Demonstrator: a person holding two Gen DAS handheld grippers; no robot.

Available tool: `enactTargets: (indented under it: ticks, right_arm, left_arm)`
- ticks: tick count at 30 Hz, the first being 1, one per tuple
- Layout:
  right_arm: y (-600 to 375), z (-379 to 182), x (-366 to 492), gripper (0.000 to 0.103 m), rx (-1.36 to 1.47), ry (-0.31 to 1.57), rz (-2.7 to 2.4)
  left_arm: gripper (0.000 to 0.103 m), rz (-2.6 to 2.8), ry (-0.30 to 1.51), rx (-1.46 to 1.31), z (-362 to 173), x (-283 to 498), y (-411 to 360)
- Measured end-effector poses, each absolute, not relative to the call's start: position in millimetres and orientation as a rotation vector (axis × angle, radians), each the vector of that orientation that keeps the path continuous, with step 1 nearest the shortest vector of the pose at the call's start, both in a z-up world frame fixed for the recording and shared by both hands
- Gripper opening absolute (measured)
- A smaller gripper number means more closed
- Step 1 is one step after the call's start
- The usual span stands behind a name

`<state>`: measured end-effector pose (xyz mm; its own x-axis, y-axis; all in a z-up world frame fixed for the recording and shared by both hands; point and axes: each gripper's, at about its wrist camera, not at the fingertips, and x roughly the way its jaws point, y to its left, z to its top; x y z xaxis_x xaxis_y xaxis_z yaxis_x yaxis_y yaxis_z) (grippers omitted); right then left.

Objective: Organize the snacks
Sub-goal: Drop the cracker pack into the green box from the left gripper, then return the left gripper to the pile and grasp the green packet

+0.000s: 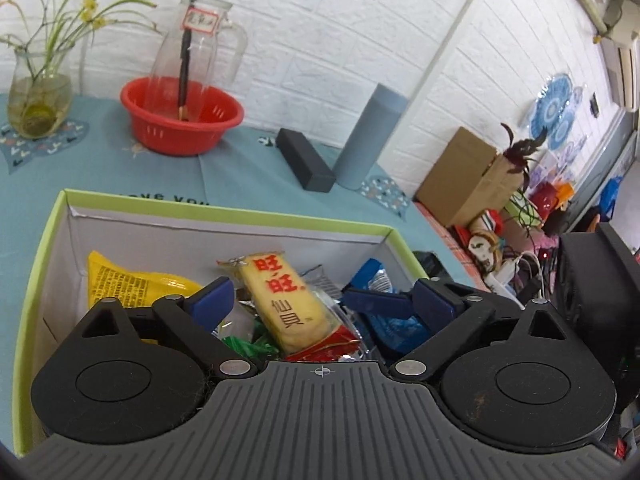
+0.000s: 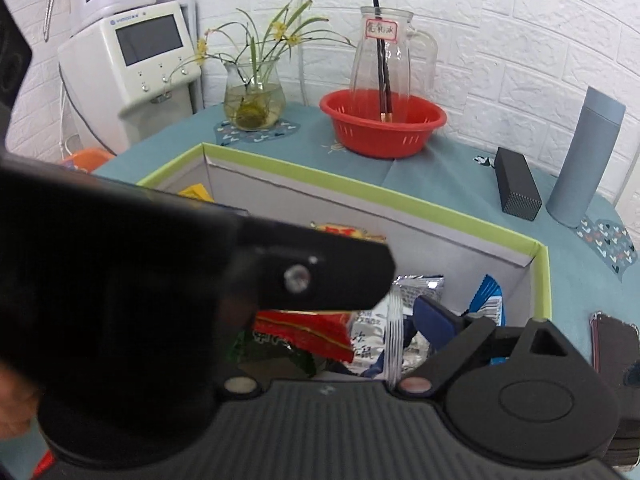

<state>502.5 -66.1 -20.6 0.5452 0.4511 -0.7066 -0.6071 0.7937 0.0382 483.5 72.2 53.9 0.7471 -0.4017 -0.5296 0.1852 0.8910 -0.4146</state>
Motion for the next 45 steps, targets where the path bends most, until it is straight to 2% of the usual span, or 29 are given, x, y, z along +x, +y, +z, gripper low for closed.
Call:
enactTargets:
  ticks: [4,9,13,15,18,23,29,35,36,39,42,43,45]
  right_arm:
    - [-77,-14,502,0.094,-0.158,0.782,0.617]
    - [-124,29,459,0.094,-0.008,0.582,0.577]
    - [-156,60,394,0.094,-0.071,0.406,0.464]
    - [-173,62,365,0.094,-0.099,0.412,0.440]
    - [-202,50,333,0.094,-0.086,0.529,0.491]
    - [-230,2,262,0.094,-0.035,0.644,0.474]
    - [-184,-40,201,0.094,-0.018,0.748,0.661]
    - [-142,-49,232,0.094,-0.133,0.774,0.692]
    - [-139,-49,237,0.094,-0.145,0.775,0.690]
    - [-130,-49,252,0.094,-0.182,0.779,0.692]
    - [-126,-48,254,0.094,-0.227,0.775,0.716]
    - [-125,-48,251,0.094,-0.236,0.774,0.721]
    - [-126,-47,241,0.094,-0.236,0.772,0.736]
  left_arm:
    - [0.083,-0.302,0.634,-0.335,63,472,70]
    - [0.086,-0.265,0.539,-0.302,92,430,72]
    - [0.092,-0.250,0.465,-0.254,109,382,60]
    - [0.092,-0.272,0.461,-0.234,108,358,49]
    - [0.092,-0.327,0.487,-0.209,96,326,28]
    - [0.091,-0.399,0.600,-0.118,47,281,-16]
    - [0.076,-0.413,0.731,-0.020,9,273,-33]
    - [0.063,-0.520,0.818,-0.054,3,287,-9]
    - [0.059,-0.534,0.831,-0.051,1,293,-8]
    - [0.038,-0.552,0.874,-0.056,-7,303,-9]
    - [0.030,-0.565,0.878,-0.049,-13,300,-11]
    - [0.024,-0.567,0.875,-0.048,-12,297,-11]
    - [0.021,-0.574,0.883,-0.067,-13,286,-10]
